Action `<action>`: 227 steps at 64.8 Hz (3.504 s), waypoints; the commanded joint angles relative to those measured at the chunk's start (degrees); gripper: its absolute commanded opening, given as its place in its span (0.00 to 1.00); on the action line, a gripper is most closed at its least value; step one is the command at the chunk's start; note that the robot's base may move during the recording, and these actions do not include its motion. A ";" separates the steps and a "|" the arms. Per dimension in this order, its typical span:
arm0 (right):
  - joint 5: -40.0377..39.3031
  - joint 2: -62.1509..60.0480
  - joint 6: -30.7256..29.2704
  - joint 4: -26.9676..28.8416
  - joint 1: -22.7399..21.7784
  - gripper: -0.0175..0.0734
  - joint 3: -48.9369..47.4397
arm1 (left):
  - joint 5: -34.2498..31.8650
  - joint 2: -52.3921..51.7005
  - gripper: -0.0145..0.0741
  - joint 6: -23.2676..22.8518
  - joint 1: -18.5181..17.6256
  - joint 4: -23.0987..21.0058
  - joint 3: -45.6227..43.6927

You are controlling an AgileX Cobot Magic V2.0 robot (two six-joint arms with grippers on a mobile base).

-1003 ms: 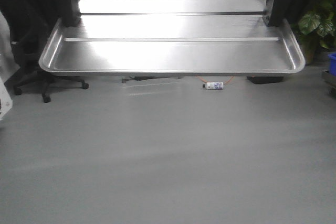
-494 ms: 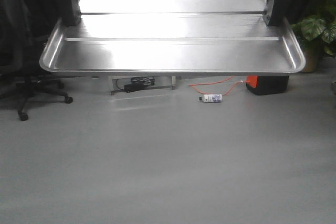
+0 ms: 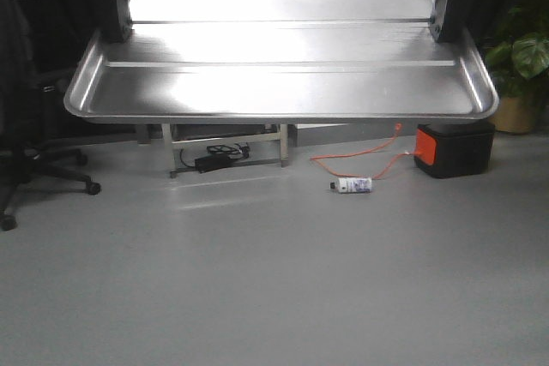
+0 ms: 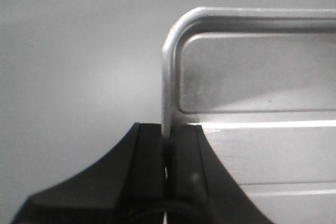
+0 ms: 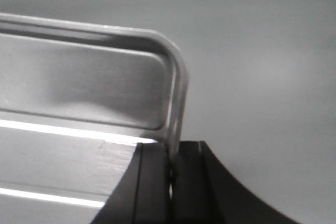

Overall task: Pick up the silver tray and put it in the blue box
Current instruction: 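Keep holding the tray while the base drives to the blue bin shelf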

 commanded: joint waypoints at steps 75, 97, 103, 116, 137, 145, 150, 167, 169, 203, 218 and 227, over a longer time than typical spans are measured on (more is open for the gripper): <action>-0.93 -1.82 -1.07 -3.72 -0.29 0.26 -2.21 | -0.39 -1.84 0.05 0.58 -0.36 3.10 -1.66; -0.93 -1.82 -1.07 -3.72 -0.29 0.26 -2.21 | -0.39 -1.84 0.05 0.58 -0.36 3.10 -1.66; -0.93 -1.82 -1.07 -3.72 -0.29 0.26 -2.21 | -0.39 -1.84 0.05 0.58 -0.36 3.10 -1.66; -0.93 -1.82 -1.07 -3.72 -0.29 0.26 -2.21 | -0.39 -1.84 0.05 0.58 -0.36 3.10 -1.66; -0.93 -1.82 -1.07 -3.72 -0.29 0.26 -2.21 | -0.39 -1.84 0.05 0.58 -0.36 3.10 -1.66; -0.93 -1.82 -1.07 -3.72 -0.29 0.26 -2.21 | -0.39 -1.84 0.05 0.58 -0.36 3.10 -1.66; -0.93 -1.82 -1.07 -3.72 -0.29 0.26 -2.21 | -0.39 -1.84 0.05 0.58 -0.36 3.10 -1.66; -0.93 -1.82 -1.07 -3.72 -0.29 0.26 -2.21 | -0.39 -1.84 0.05 0.58 -0.36 3.10 -1.66; -0.93 -1.82 -1.07 -3.72 -0.29 0.26 -2.21 | -0.39 -1.84 0.05 0.58 -0.36 3.10 -1.66; -0.93 -1.82 -1.07 -3.72 -0.29 0.26 -2.21 | -0.39 -1.84 0.05 0.58 -0.36 3.10 -1.66; -0.93 -1.82 -1.07 -3.72 -0.29 0.26 -2.21 | -0.39 -1.84 0.05 0.58 -0.36 3.10 -1.66; -0.93 -1.82 -1.07 -3.72 -0.29 0.26 -2.21 | -0.39 -1.84 0.05 0.58 -0.36 3.10 -1.66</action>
